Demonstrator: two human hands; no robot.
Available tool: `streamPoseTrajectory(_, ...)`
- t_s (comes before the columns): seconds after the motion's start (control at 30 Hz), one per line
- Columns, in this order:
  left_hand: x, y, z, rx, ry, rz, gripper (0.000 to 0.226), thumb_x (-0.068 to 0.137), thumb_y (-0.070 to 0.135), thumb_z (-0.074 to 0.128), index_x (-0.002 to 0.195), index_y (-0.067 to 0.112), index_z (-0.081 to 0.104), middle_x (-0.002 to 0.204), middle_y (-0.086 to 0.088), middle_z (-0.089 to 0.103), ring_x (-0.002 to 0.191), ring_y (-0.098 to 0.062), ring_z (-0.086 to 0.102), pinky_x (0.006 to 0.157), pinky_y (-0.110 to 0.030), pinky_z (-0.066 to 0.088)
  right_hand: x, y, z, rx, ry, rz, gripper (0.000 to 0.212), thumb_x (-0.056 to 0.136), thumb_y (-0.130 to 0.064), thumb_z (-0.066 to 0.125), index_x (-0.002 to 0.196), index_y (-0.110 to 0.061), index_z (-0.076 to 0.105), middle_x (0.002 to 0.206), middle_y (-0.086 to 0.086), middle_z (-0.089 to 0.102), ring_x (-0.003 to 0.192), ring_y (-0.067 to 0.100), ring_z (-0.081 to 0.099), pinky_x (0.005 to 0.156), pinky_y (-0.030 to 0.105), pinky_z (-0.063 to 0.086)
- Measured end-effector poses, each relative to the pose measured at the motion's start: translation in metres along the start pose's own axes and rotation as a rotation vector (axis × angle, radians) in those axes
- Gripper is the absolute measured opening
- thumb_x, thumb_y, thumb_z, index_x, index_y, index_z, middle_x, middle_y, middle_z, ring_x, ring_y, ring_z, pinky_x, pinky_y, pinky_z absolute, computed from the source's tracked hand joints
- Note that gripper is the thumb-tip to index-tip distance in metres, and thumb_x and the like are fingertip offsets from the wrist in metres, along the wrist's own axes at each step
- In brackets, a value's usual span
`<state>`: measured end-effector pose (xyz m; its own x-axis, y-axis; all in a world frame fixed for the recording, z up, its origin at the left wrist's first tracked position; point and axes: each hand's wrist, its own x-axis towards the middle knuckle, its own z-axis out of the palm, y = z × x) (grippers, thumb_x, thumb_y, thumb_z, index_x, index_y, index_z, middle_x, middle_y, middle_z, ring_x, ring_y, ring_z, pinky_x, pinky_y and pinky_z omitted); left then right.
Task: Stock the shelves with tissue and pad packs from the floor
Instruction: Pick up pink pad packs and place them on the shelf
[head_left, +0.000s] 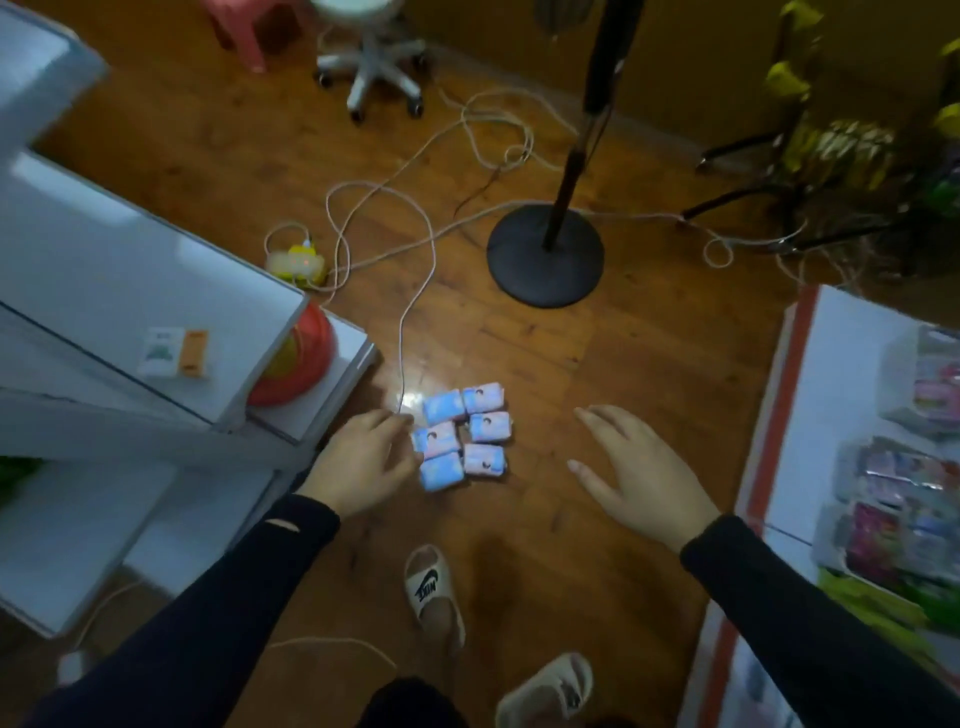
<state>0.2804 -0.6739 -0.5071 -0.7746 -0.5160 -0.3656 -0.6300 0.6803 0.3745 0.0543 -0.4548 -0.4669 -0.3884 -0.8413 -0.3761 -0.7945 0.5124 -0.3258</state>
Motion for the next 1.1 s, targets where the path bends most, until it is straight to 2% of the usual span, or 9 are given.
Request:
streamPoseTrajectory(0.17,0.054,-0.063,0.094,-0.007,-0.187,-0.131,0.067,0.085,0.054,0.053,0.14,0.017,0.043,0.135,-0.01,0.05,0.122,-0.028,0.047,0.1,-0.033,0.039,0.08,0.027,0.102,-0.014,-0.165,-0.02,0.064,0.096,-0.053,0.04,0.149,-0.021,0.026,0.152,0.002,0.03,0.138,0.019,0.029,0.111,0.033,0.032)
streamPoseTrajectory(0.33,0.121,-0.119,0.246,0.024,-0.286,-0.218,0.071,0.085,0.047,0.062,0.145,0.021,0.033,0.14,-0.008,0.042,0.127,-0.027,0.041,0.102,-0.033,0.038,0.18,0.076,0.259,0.014,-0.24,-0.055,0.066,0.094,-0.049,0.049,0.149,-0.021,0.026,0.151,0.004,0.032,0.136,0.021,0.032,0.109,0.03,0.027)
streamPoseTrajectory(0.5,0.185,-0.176,0.42,0.088,-0.224,-0.197,0.087,0.074,0.048,0.073,0.145,0.018,0.033,0.14,-0.012,0.042,0.124,-0.033,0.042,0.101,-0.04,0.038,0.259,0.124,0.441,0.02,-0.186,-0.097,0.077,0.077,-0.056,0.055,0.138,-0.01,0.047,0.131,0.018,0.052,0.113,0.037,0.055,0.091,0.043,0.047)
streamPoseTrajectory(0.6,0.206,-0.201,0.503,0.153,-0.181,-0.199,0.094,0.065,0.047,0.079,0.143,0.015,0.037,0.137,-0.017,0.041,0.123,-0.035,0.039,0.1,-0.043,0.038,0.291,0.141,0.524,-0.047,-0.196,-0.146,0.094,0.074,-0.061,0.065,0.148,-0.014,0.029,0.144,0.014,0.037,0.128,0.033,0.04,0.103,0.041,0.036)
streamPoseTrajectory(0.7,0.213,-0.209,0.555,0.175,-0.054,-0.192,0.081,0.059,0.031,0.085,0.129,0.01,0.05,0.119,-0.021,0.049,0.108,-0.037,0.043,0.082,-0.046,0.048,0.303,0.146,0.578,-0.118,-0.224,-0.124,0.098,0.074,-0.049,0.073,0.149,-0.012,0.022,0.148,0.016,0.03,0.132,0.033,0.032,0.108,0.043,0.03)
streamPoseTrajectory(0.77,0.215,-0.206,0.564,0.173,0.032,-0.208,0.069,0.058,0.02,0.084,0.12,0.009,0.056,0.108,-0.021,0.053,0.099,-0.035,0.042,0.072,-0.043,0.05,0.305,0.145,0.59,-0.078,-0.156,-0.128,0.084,0.075,-0.03,0.077,0.144,-0.008,0.034,0.14,0.02,0.04,0.124,0.037,0.04,0.102,0.046,0.037)
streamPoseTrajectory(0.9,0.213,-0.189,0.523,0.123,-0.07,-0.176,0.067,0.065,0.023,0.079,0.125,0.013,0.051,0.11,-0.017,0.047,0.099,-0.036,0.045,0.077,-0.042,0.045,0.293,0.142,0.552,-0.02,-0.147,-0.158,0.07,0.076,-0.022,0.071,0.139,-0.011,0.042,0.134,0.014,0.045,0.12,0.034,0.044,0.096,0.044,0.042)
streamPoseTrajectory(1.0,0.209,-0.161,0.441,0.043,-0.11,-0.103,0.07,0.067,0.031,0.075,0.128,0.013,0.046,0.116,-0.017,0.043,0.104,-0.038,0.045,0.082,-0.042,0.046,0.272,0.137,0.473,-0.007,-0.132,-0.186,0.072,0.076,-0.025,0.07,0.141,-0.013,0.041,0.134,0.013,0.045,0.12,0.034,0.043,0.093,0.043,0.044)
streamPoseTrajectory(1.1,0.205,-0.119,0.33,-0.042,-0.112,-0.016,0.08,0.063,0.052,0.069,0.131,0.015,0.046,0.113,-0.013,0.041,0.103,-0.035,0.046,0.086,-0.04,0.046,0.248,0.124,0.358,0.005,-0.067,-0.197,0.074,0.079,-0.034,0.067,0.144,-0.019,0.036,0.136,0.009,0.043,0.123,0.03,0.04,0.098,0.038,0.039)
